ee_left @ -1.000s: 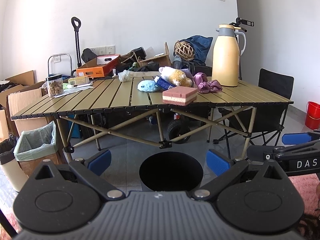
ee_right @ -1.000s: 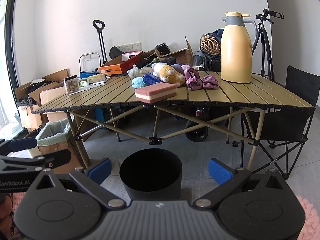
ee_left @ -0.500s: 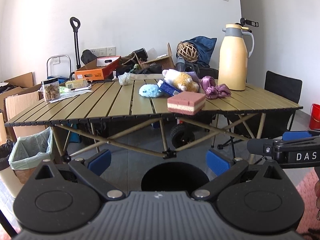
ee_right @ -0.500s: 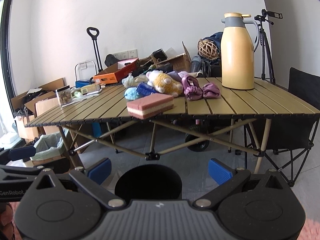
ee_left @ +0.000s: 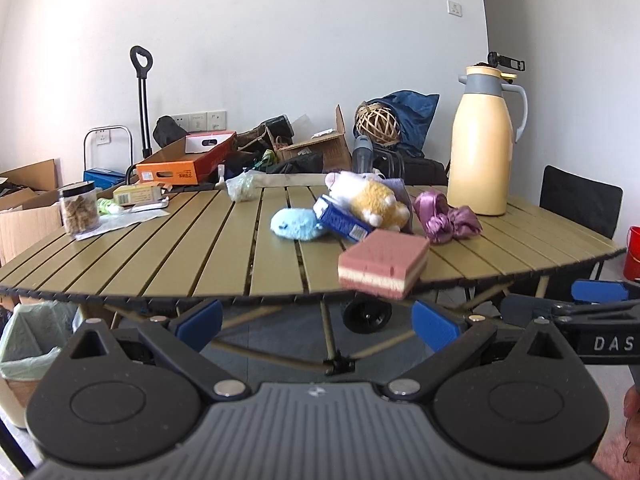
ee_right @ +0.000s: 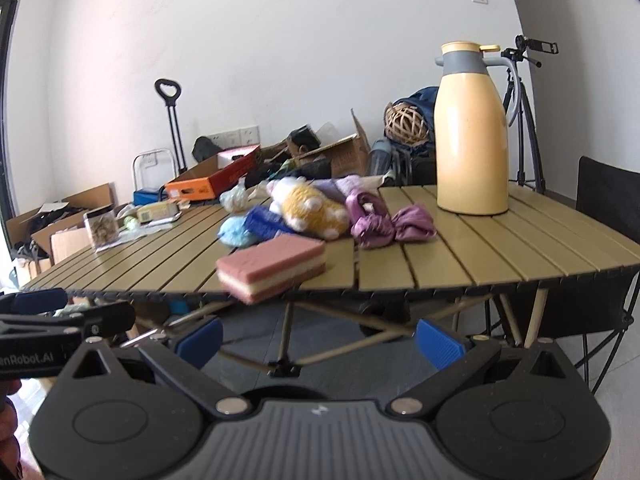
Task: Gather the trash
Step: 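Move both tools toward the pink sponge and purple satin cloth on the table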
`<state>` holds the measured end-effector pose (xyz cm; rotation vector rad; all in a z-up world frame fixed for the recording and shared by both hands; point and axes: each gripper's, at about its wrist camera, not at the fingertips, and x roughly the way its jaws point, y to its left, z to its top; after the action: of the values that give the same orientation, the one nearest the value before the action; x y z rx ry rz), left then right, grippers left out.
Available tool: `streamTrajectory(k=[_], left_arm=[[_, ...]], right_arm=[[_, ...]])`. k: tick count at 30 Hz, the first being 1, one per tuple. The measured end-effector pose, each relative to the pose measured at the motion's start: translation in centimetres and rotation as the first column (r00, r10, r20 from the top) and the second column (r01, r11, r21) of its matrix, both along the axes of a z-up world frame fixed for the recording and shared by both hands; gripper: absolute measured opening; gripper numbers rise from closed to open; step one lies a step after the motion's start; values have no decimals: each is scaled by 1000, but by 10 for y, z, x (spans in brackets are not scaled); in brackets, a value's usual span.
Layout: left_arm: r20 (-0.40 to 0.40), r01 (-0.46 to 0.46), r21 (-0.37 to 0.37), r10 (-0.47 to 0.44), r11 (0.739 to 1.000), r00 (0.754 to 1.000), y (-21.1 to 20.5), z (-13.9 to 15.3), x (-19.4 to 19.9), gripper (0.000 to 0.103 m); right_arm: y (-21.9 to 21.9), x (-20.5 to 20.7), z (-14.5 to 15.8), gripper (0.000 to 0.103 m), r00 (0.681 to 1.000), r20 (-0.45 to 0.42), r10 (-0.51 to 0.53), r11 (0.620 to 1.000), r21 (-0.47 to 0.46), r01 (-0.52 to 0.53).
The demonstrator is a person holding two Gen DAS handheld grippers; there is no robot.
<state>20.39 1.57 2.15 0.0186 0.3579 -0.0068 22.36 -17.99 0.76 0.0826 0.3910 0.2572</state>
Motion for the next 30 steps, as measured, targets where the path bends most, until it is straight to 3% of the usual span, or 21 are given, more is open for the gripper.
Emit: streamTrajectory(k=[23, 30], left_arm=[[-104, 108, -5, -108, 994, 989, -55, 3, 138, 103], [-124, 129, -27, -131, 991, 984, -60, -6, 156, 103]], right_arm=[[-48, 97, 26, 103, 989, 91, -119, 993, -16, 121], [-66, 117, 11, 103, 984, 68, -165, 986, 17, 164]])
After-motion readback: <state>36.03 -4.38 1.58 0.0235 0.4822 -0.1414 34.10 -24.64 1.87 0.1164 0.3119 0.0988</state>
